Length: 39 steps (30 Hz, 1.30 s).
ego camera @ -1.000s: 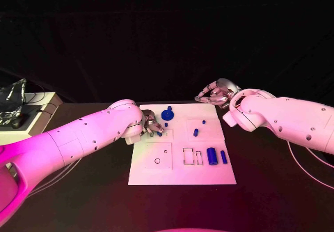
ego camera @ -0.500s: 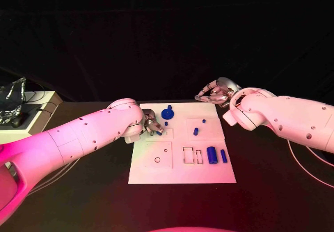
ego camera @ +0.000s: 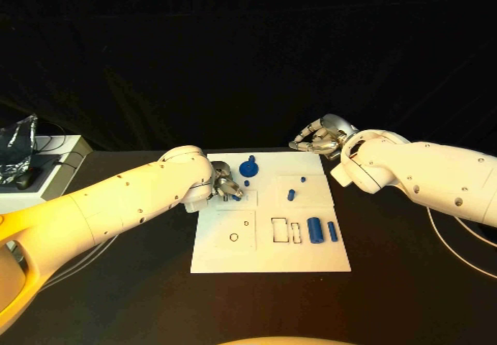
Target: Assemble the parts on the task board
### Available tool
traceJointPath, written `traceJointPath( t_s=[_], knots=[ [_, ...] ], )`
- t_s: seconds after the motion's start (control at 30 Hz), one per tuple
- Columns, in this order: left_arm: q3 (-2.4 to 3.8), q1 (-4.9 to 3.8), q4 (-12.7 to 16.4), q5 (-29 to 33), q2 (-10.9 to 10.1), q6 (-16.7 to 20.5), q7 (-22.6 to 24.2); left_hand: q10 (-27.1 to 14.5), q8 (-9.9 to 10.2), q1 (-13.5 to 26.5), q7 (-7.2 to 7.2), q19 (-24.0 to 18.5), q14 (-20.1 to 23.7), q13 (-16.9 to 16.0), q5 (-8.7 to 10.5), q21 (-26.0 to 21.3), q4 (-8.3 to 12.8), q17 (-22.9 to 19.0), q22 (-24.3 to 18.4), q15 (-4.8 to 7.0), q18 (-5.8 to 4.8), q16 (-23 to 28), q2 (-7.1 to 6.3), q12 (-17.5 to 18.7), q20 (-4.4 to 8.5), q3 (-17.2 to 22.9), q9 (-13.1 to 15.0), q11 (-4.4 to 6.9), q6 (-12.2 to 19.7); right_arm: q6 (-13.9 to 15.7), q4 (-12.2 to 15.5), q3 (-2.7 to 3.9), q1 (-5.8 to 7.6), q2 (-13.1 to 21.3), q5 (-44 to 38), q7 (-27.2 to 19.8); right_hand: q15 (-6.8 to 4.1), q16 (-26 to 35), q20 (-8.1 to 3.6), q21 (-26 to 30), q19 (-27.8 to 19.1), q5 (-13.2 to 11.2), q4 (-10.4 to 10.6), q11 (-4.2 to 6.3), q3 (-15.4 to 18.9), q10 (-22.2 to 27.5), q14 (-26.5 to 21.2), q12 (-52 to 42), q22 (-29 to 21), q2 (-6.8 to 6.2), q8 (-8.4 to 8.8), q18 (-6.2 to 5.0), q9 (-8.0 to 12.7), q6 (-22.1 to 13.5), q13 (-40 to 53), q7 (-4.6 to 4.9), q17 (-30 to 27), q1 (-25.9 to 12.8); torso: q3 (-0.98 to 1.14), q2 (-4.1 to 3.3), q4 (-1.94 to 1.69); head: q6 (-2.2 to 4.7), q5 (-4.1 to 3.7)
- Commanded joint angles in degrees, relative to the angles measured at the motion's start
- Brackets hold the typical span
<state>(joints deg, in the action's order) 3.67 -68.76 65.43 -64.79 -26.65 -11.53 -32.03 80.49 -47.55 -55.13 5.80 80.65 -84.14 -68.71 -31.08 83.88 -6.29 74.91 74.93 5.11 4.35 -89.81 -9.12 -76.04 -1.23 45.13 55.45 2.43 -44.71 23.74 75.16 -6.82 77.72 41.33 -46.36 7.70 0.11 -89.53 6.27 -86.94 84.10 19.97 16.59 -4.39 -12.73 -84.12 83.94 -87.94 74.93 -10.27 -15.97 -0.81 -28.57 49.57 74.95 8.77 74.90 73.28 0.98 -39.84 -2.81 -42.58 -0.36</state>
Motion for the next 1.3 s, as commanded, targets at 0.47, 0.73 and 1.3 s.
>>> traceJointPath(
  t_s=[0.47, 0.73, 1.3],
  knots=[
    [-0.43, 0.66, -0.85, 0.34, 1.08, -3.77, -1.18, 0.48, 0.54, -0.49, -4.65, 0.08, -5.86, -0.16, 0.27, 0.21, 6.00, 15.09, 0.98, 0.54, -1.19, -0.19, 0.41, -0.25, 0.20, 2.82, 0.41, 0.35, -5.51, -0.93, 0.12, 0.01, -0.03, -0.06, -0.60, 0.06, -0.19, 0.33, -0.40, 0.30, 4.21, 0.32, -0.15, 0.32, 0.29, -3.48, 5.48, 0.35, 12.68, 0.11, -0.40, -0.07, -0.08, -0.54, 12.89, -0.06, 12.71, -0.52, 0.08, -0.02, 0.04, -0.53, -0.14],
    [-0.46, 0.68, -0.99, 0.40, 1.28, -4.10, -1.33, 0.52, 0.80, -0.49, -4.74, 0.09, -5.86, -0.28, 0.19, 0.19, 5.90, 15.09, 1.00, 0.58, -1.20, -0.19, -0.10, -0.31, 0.21, 1.94, 0.50, 0.41, -5.57, -1.02, 0.03, 0.01, -0.03, -0.18, -0.66, 0.12, -0.20, 0.35, -0.41, 0.32, 4.20, 0.37, -0.18, 0.33, 0.26, -3.49, 5.47, 0.34, 12.67, 0.13, -0.48, -0.08, -0.14, -0.56, 12.89, -0.07, 12.63, -0.47, 0.10, -0.04, 0.00, -0.59, -0.07],
    [-0.48, 0.67, -1.60, 0.40, 1.99, -5.82, -1.93, 0.49, 1.68, -0.05, -5.01, 0.09, -5.86, -0.28, 0.21, 0.04, 4.41, 15.09, 0.95, 0.72, -1.19, -0.19, -1.07, -0.25, 0.28, -1.44, 0.68, 0.60, -6.18, -0.88, 0.25, 0.01, -0.03, -0.18, -0.75, 0.08, -0.20, 0.35, -0.41, 0.32, 4.20, 0.37, -0.18, 0.33, 0.26, -3.49, 5.47, 0.34, 12.67, 0.13, -0.48, -0.08, -0.14, -0.56, 12.89, -0.07, 12.63, -0.47, 0.05, -0.02, 0.04, -0.95, -0.06]
  ],
)
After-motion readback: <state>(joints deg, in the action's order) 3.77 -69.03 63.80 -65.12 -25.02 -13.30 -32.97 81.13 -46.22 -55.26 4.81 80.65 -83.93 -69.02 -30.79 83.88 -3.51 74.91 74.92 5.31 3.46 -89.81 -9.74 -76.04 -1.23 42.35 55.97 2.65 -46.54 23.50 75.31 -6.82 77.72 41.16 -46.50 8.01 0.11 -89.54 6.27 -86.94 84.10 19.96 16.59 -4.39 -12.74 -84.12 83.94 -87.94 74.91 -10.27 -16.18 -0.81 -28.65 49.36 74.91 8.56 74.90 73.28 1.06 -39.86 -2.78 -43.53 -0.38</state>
